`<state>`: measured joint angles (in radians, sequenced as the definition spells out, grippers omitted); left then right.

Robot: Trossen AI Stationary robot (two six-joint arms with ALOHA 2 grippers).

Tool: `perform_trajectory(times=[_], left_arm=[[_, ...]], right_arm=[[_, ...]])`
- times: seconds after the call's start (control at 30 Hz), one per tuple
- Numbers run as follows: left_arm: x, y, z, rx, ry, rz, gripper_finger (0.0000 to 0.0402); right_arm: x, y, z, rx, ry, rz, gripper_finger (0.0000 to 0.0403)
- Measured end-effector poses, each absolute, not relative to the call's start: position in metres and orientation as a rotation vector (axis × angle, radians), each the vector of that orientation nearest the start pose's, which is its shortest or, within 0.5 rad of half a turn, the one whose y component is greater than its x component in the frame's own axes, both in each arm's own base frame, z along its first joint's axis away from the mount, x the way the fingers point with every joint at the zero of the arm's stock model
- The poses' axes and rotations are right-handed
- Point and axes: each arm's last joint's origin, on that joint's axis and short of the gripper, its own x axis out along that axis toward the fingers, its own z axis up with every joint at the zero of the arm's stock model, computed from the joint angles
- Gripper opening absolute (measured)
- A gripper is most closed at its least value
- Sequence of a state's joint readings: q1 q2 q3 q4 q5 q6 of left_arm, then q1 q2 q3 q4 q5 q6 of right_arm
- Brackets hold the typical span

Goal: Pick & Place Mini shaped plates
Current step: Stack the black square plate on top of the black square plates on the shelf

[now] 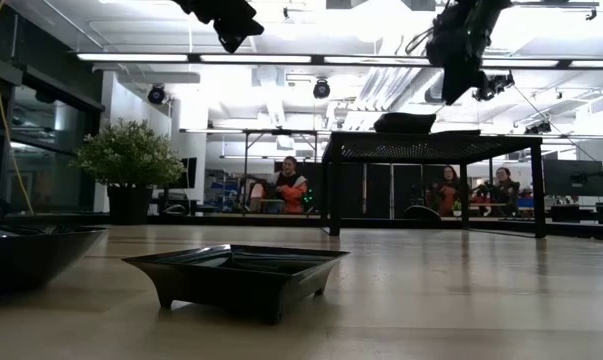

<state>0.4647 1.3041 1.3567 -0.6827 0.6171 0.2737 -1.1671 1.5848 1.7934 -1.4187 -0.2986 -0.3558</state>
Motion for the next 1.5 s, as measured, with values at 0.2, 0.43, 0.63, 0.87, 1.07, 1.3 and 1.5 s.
perform_trajectory(times=[0.2, 0.43, 0.63, 0.87, 1.07, 1.3, 1.5], left_arm=[[0.245, 0.104, 0.377, -0.057, 0.513, -0.217, 0.0154], [0.245, 0.104, 0.377, -0.055, 0.515, -0.210, 0.0154], [0.245, 0.104, 0.377, -0.054, 0.515, -0.210, 0.0154], [0.245, 0.105, 0.377, -0.045, 0.514, -0.209, 0.0154], [0.245, 0.105, 0.377, -0.040, 0.519, -0.194, 0.0154], [0.245, 0.105, 0.377, -0.041, 0.521, -0.194, 0.0154], [0.243, 0.104, 0.373, -0.068, 0.564, -0.199, 0.0154]], right_arm=[[0.120, -0.249, 0.406, 0.516, 1.014, -0.568, 0.0120], [0.124, -0.238, 0.416, 0.522, 1.018, -0.552, 0.0118], [0.127, -0.227, 0.422, 0.515, 1.006, -0.545, 0.0117], [0.128, -0.208, 0.433, 0.490, 0.974, -0.541, 0.0117], [0.130, -0.189, 0.442, 0.480, 0.941, -0.537, 0.0117], [0.138, -0.166, 0.450, 0.442, 0.939, -0.540, 0.0108], [0.146, -0.148, 0.454, 0.434, 0.929, -0.519, 0.0101]])
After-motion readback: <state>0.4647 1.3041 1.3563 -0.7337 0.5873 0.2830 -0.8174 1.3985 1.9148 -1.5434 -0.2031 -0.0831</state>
